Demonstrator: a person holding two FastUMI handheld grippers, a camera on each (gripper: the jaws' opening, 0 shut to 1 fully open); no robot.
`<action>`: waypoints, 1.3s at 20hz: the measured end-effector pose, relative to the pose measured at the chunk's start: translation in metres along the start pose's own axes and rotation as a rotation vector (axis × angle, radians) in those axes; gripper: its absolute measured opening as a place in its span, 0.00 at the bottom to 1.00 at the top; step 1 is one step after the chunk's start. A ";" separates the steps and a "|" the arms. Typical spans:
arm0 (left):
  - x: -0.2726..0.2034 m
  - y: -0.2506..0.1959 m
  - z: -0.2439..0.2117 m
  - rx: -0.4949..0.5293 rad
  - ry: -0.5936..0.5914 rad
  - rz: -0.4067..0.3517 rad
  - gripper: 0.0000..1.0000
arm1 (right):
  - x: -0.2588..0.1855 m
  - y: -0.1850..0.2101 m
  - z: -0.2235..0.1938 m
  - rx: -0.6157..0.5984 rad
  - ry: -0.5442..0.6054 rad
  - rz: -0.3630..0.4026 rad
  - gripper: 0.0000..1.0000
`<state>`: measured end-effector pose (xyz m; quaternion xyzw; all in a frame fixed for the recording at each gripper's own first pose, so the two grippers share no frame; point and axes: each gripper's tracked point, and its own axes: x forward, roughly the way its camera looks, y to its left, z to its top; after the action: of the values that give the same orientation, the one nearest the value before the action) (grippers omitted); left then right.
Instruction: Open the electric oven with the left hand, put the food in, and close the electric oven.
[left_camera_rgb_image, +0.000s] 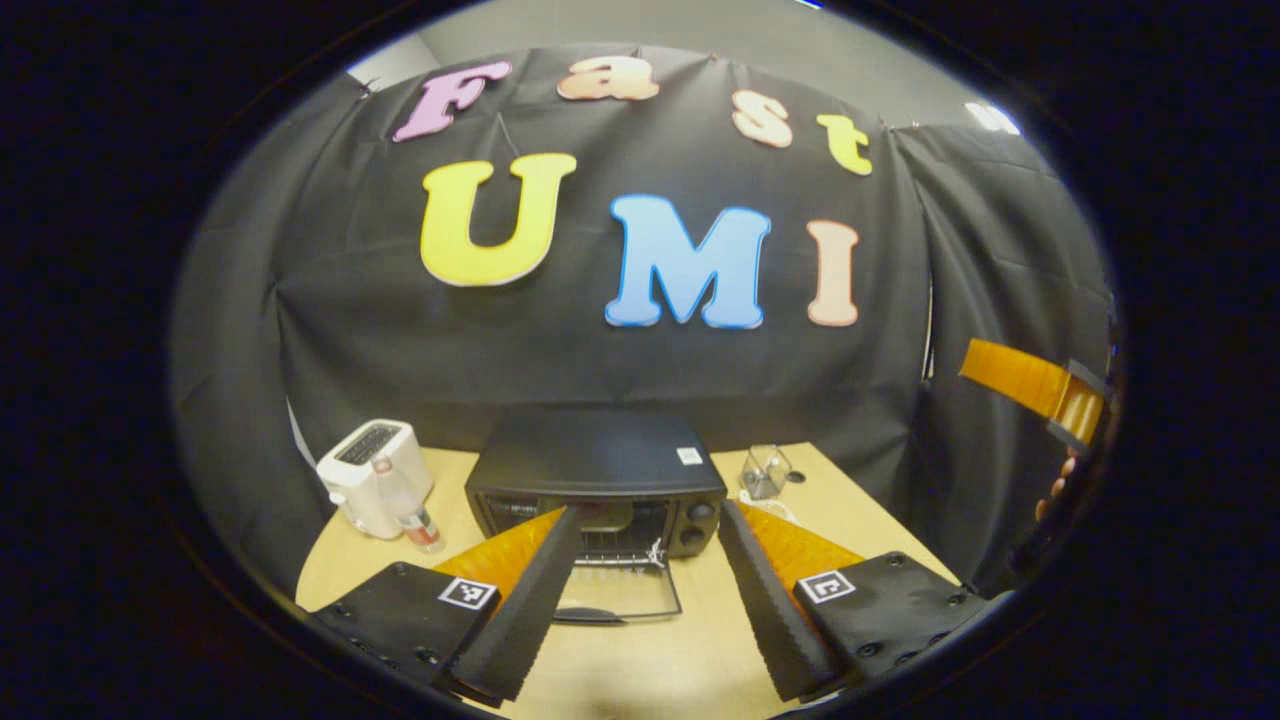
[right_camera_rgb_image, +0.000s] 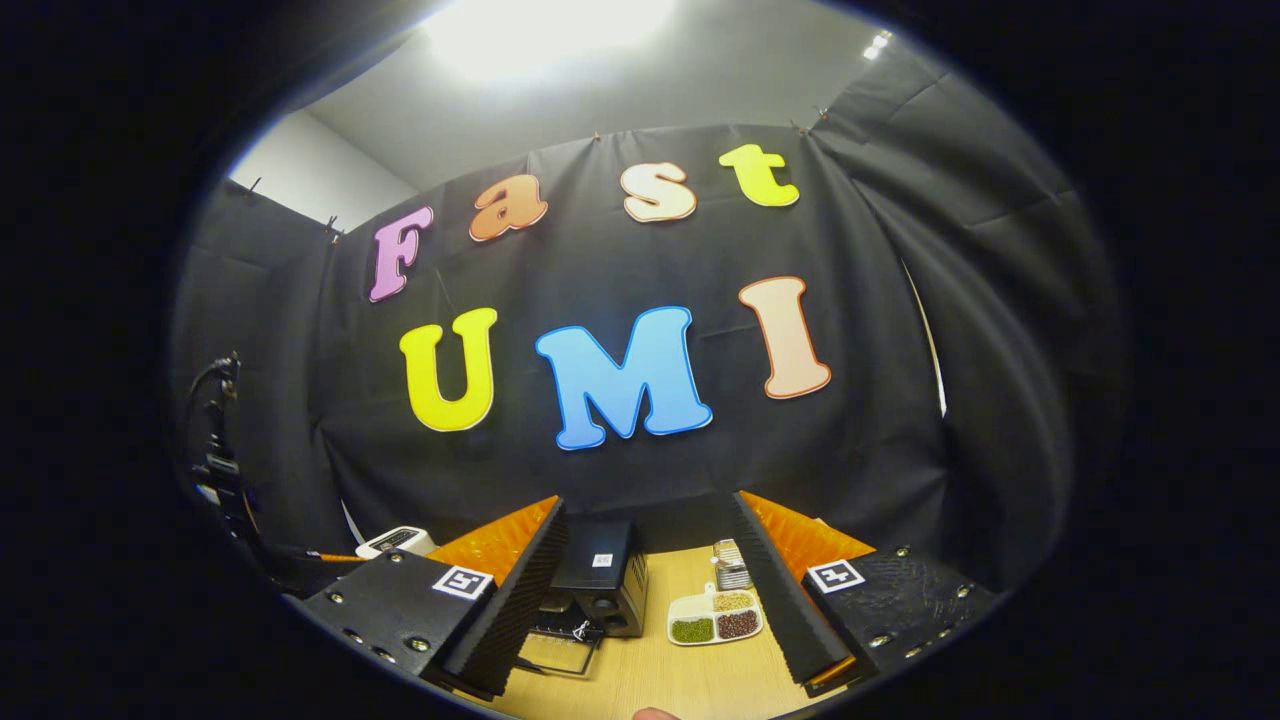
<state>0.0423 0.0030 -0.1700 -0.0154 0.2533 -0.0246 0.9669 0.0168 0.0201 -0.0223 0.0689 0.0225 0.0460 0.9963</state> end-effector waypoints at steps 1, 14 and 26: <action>0.006 0.001 -0.010 -0.012 0.034 -0.001 0.99 | 0.000 -0.003 -0.002 0.001 0.008 -0.002 0.99; 0.069 0.026 -0.188 -0.060 0.514 0.048 0.94 | 0.002 -0.041 -0.034 -0.009 0.096 -0.052 0.99; 0.115 0.062 -0.276 -0.044 0.819 0.079 0.95 | 0.011 -0.069 -0.056 -0.005 0.152 -0.138 0.99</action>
<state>0.0092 0.0542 -0.4696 -0.0153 0.6182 0.0139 0.7858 0.0312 -0.0390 -0.0876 0.0611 0.1025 -0.0174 0.9927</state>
